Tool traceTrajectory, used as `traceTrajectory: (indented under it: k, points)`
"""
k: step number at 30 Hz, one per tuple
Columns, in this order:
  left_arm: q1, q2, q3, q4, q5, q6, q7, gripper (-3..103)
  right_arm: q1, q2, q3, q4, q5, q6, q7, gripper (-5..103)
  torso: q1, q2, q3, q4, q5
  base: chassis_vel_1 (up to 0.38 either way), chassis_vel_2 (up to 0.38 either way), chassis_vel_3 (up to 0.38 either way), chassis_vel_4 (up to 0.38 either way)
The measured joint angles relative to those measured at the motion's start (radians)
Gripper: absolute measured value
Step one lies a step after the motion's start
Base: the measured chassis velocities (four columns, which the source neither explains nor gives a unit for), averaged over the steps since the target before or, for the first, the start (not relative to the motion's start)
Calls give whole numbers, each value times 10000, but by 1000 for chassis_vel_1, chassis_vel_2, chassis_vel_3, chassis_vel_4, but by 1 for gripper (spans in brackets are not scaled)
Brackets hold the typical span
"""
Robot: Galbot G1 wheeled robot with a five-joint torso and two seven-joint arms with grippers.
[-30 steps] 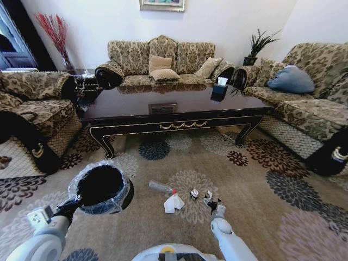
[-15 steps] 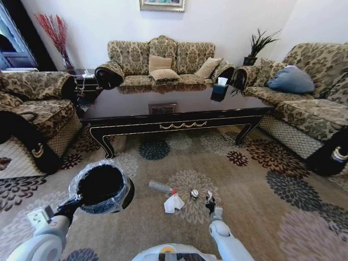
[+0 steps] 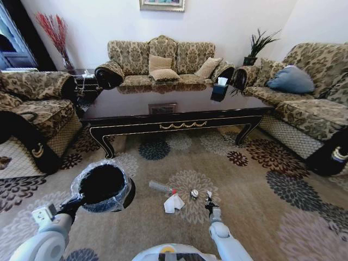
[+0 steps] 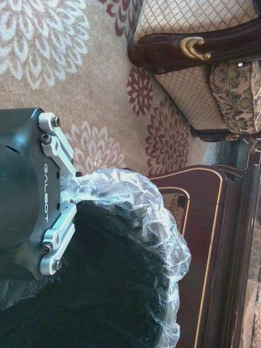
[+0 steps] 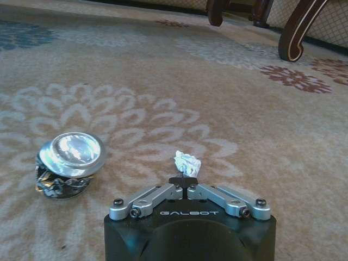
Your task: Move to the front of the table and pick up the trash from the floor, then place it into the trash bin.
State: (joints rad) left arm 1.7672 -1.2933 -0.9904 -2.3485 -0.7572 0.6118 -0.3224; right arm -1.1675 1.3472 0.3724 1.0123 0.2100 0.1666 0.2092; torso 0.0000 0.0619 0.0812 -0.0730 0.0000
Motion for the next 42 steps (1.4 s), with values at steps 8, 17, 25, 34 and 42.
traceTrajectory:
  k: [8,17,25,34,42]
  points:
    - [-25,-40,169,23,120,0,-10,2,-40,-51,72,76,43,68,27,-3,0,0,0,0,-1,0,0,0,0]
    - [119,-27,82,-12,148,-2,-18,2,52,71,46,-118,30,125,7,28,0,0,0,0,0,0,0,0,0]
    - [203,-124,63,-62,203,-36,-18,2,194,117,64,-375,-52,149,7,62,0,0,0,0,0,0,0,0,0]
    - [212,-203,133,-104,305,-42,-19,2,314,161,94,-653,-98,180,-56,32,0,0,0,-1,0,0,0,0,0]
    - [252,-226,112,-146,320,-63,-23,2,337,216,115,-747,-249,244,-102,5,0,0,0,0,0,0,0,0,0]
